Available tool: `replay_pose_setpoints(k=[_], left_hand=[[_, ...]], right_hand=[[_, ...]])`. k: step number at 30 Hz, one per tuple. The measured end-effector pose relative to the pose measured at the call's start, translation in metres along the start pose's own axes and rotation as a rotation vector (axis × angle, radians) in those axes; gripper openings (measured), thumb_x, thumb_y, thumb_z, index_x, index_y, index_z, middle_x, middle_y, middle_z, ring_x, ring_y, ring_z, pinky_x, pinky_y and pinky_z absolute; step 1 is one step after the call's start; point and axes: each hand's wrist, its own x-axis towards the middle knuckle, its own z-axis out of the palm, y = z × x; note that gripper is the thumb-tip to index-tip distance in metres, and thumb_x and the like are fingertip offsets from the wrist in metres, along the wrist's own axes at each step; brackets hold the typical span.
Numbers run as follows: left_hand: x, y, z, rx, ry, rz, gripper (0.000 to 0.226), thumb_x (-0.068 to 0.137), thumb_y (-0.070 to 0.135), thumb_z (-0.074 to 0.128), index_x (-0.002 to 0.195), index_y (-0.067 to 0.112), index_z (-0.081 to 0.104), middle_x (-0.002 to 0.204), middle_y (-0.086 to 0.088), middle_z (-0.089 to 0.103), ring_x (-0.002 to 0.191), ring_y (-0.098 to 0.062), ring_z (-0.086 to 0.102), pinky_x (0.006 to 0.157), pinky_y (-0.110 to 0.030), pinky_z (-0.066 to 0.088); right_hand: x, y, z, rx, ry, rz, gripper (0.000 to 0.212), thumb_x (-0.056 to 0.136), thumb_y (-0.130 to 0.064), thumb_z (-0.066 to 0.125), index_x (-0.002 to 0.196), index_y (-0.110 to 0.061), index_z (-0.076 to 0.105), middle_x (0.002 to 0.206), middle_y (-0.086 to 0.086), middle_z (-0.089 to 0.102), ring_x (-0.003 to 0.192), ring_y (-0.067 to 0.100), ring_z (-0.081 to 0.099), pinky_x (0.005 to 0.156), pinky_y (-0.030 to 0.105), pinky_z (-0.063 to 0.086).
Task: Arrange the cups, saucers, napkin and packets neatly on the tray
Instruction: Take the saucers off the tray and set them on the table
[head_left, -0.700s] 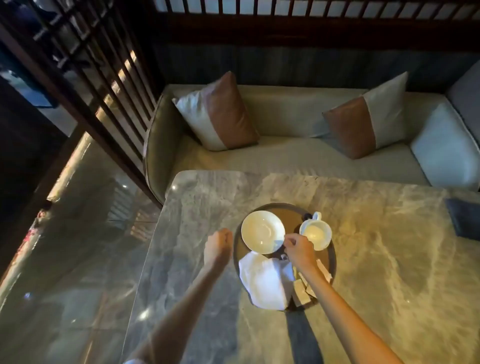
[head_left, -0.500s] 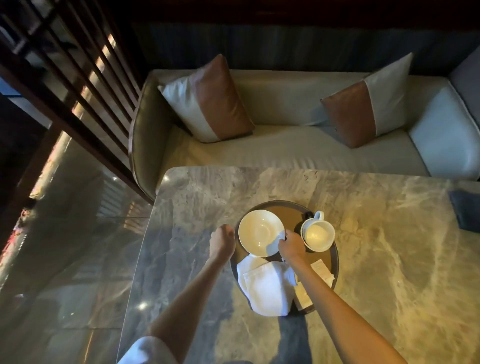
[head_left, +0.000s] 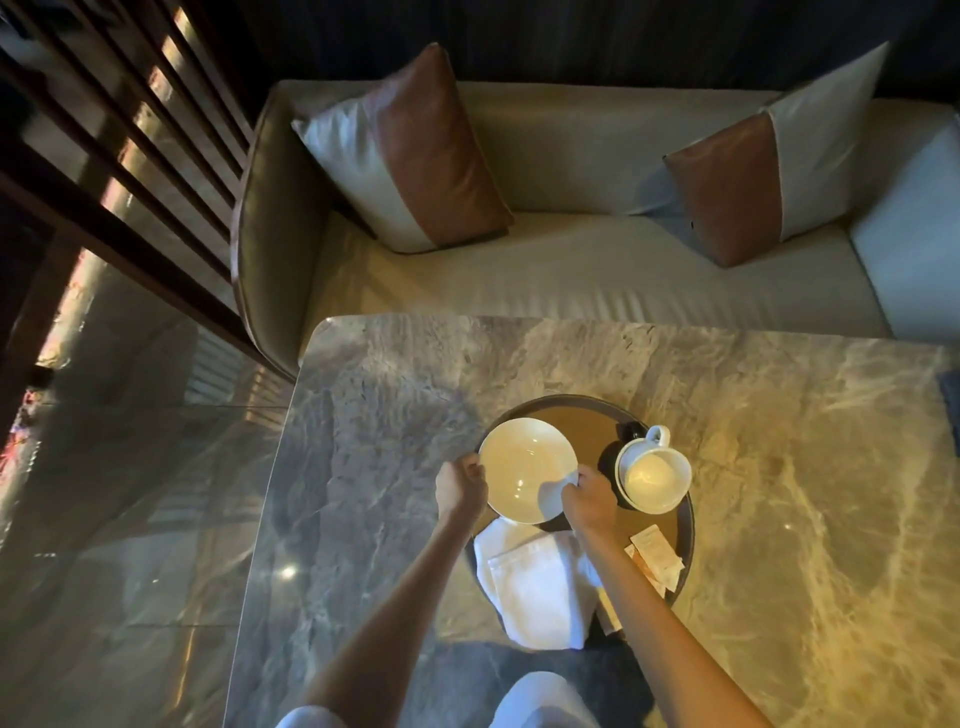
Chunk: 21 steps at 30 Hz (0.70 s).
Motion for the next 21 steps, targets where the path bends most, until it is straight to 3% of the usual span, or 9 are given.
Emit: replay_pose_setpoints(k=[3, 6, 7, 8, 12, 14, 17, 19, 21], left_hand=[[0.005, 0.001, -0.006, -0.094, 0.004, -0.028, 0.022, 0.088, 0.005, 0.054, 0.093, 0.005, 0.076, 0.087, -0.021, 0.073, 0.087, -0.035, 0.067, 0.069, -0.032, 0.046], [0.009, 0.0, -0.025, -0.137, -0.002, -0.041, 0.023, 0.085, 0.005, 0.053, 0.068, 0.015, 0.065, 0.072, -0.02, 0.063, 0.071, -0.033, 0.06, 0.08, -0.046, 0.056], [0.011, -0.002, -0.035, -0.134, 0.013, -0.037, 0.013, 0.083, 0.004, 0.053, 0.081, -0.003, 0.064, 0.076, -0.022, 0.067, 0.075, -0.035, 0.065, 0.08, -0.046, 0.057], [0.014, -0.005, -0.047, -0.145, 0.04, -0.042, 0.025, 0.08, 0.004, 0.052, 0.081, 0.01, 0.076, 0.081, -0.022, 0.071, 0.08, -0.037, 0.068, 0.078, -0.043, 0.057], [0.026, -0.033, -0.1, -0.196, 0.124, -0.068, 0.032, 0.072, 0.02, 0.048, 0.082, 0.01, 0.076, 0.081, -0.023, 0.072, 0.082, -0.038, 0.07, 0.077, -0.048, 0.06], [0.034, -0.053, -0.121, -0.203, 0.139, -0.112, 0.025, 0.078, 0.017, 0.051, 0.079, 0.007, 0.074, 0.077, -0.021, 0.068, 0.085, -0.04, 0.07, 0.078, -0.051, 0.06], [0.042, -0.079, -0.142, -0.206, 0.129, -0.156, 0.021, 0.086, 0.012, 0.055, 0.084, 0.005, 0.075, 0.083, -0.02, 0.07, 0.091, -0.04, 0.069, 0.081, -0.051, 0.059], [0.044, -0.092, -0.151, -0.206, 0.114, -0.172, 0.02, 0.087, 0.011, 0.057, 0.087, 0.007, 0.076, 0.088, -0.022, 0.071, 0.092, -0.039, 0.07, 0.082, -0.05, 0.059], [0.046, -0.102, -0.155, -0.215, 0.09, -0.185, 0.019, 0.087, 0.01, 0.058, 0.093, 0.006, 0.076, 0.095, -0.023, 0.071, 0.097, -0.039, 0.068, 0.084, -0.05, 0.058]], right_hand=[[-0.001, -0.004, -0.001, 0.031, 0.039, -0.009, 0.036, 0.089, 0.0, 0.046, 0.119, -0.006, 0.066, 0.117, 0.013, 0.068, 0.111, 0.032, 0.061, 0.083, 0.035, 0.048], [-0.007, -0.016, 0.003, 0.056, 0.066, -0.031, 0.04, 0.09, -0.001, 0.046, 0.123, -0.011, 0.066, 0.118, 0.01, 0.069, 0.112, 0.033, 0.06, 0.086, 0.035, 0.048], [-0.01, -0.022, 0.007, 0.057, 0.055, -0.045, 0.04, 0.089, -0.002, 0.046, 0.123, -0.011, 0.065, 0.116, 0.011, 0.069, 0.111, 0.033, 0.06, 0.085, 0.035, 0.047], [-0.012, -0.029, 0.013, 0.05, 0.027, -0.068, 0.039, 0.088, -0.002, 0.047, 0.12, -0.012, 0.066, 0.113, 0.011, 0.069, 0.107, 0.033, 0.06, 0.083, 0.035, 0.047], [-0.027, -0.065, 0.055, 0.045, -0.153, -0.127, 0.025, 0.085, -0.009, 0.054, 0.104, -0.011, 0.07, 0.097, 0.008, 0.068, 0.092, 0.028, 0.059, 0.077, 0.034, 0.046], [-0.038, -0.079, 0.079, 0.026, -0.236, -0.125, 0.025, 0.075, -0.019, 0.058, 0.094, -0.01, 0.071, 0.085, 0.006, 0.066, 0.081, 0.025, 0.057, 0.068, 0.03, 0.043], [-0.047, -0.09, 0.109, 0.008, -0.328, -0.048, 0.018, 0.053, -0.024, 0.047, 0.06, -0.017, 0.063, 0.062, -0.001, 0.052, 0.064, 0.021, 0.046, 0.055, 0.027, 0.034], [-0.05, -0.093, 0.123, 0.009, -0.344, -0.019, 0.013, 0.05, -0.024, 0.046, 0.04, -0.02, 0.053, 0.053, -0.004, 0.043, 0.056, 0.019, 0.038, 0.052, 0.027, 0.029], [-0.051, -0.093, 0.131, -0.005, -0.339, -0.013, 0.018, 0.05, -0.025, 0.046, 0.034, -0.02, 0.051, 0.047, -0.006, 0.039, 0.05, 0.016, 0.034, 0.049, 0.026, 0.026]])
